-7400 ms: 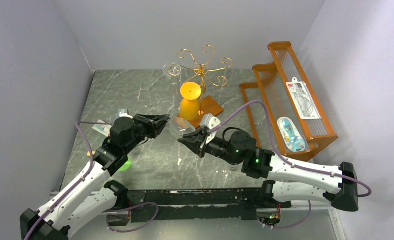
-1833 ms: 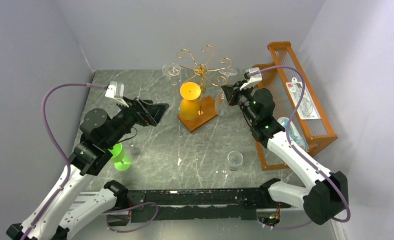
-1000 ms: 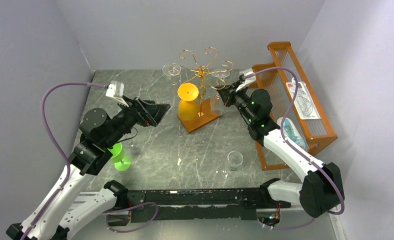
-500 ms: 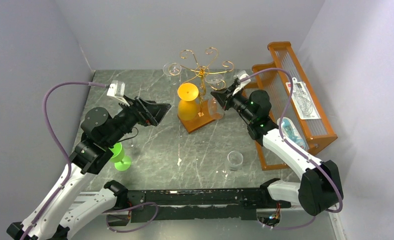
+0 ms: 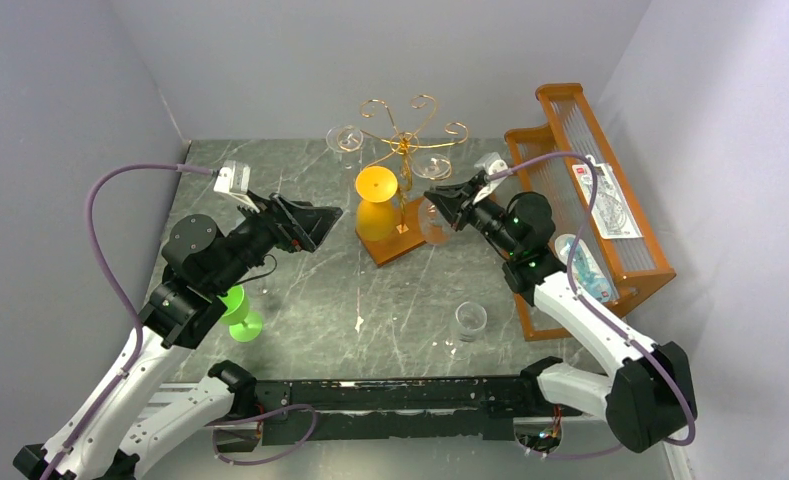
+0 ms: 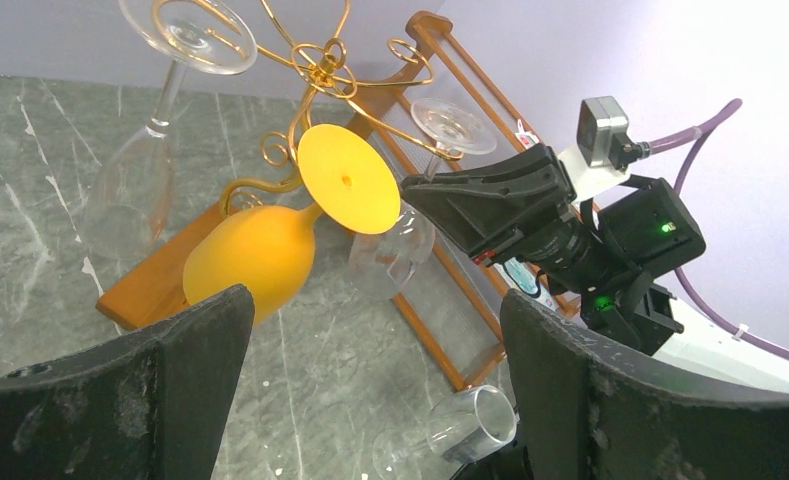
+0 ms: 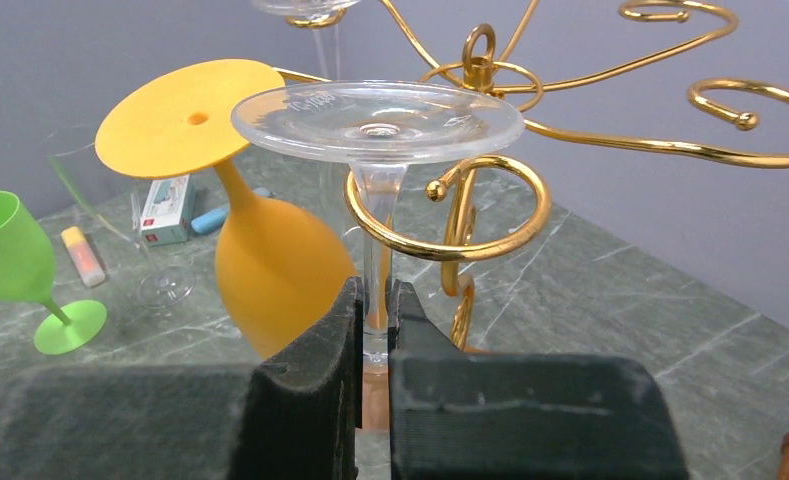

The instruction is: Place the wine glass upside down on the wine glass rack

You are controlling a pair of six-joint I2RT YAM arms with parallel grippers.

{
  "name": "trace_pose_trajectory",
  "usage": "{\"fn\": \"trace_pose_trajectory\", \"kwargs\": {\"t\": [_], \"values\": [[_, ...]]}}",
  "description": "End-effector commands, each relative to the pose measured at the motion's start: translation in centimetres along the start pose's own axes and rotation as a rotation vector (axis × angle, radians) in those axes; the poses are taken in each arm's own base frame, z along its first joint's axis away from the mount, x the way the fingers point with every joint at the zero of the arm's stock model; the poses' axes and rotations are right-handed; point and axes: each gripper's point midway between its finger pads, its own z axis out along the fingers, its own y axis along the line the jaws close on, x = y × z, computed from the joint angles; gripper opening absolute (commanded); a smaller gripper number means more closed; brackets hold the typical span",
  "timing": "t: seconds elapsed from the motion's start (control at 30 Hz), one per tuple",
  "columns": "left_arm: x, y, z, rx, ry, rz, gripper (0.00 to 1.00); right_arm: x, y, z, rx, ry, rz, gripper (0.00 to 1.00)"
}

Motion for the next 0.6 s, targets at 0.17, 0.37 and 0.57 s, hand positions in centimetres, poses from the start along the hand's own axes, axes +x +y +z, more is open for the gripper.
{"fn": "trace_pose_trajectory", "kwargs": {"t": [0.17,0.37,0.57], "values": [[0.1,-0.3,-0.1,0.011,0.008,-0.002,0.97,-1.9,-1.2,-1.8,0.107,-0.077,-0.039,0.00],[0.4,-0.1,-0.1,0.006,0.016,0.001,0.97,-1.6,-2.5,-2.0,0.183,-0.074,0.000,0.00],[0.5,0.1,-0.1,0.002,0.021,0.000,0.97,-0.8,-3.0,-1.1,0.197,-0.032,0.031,0.00]]}}
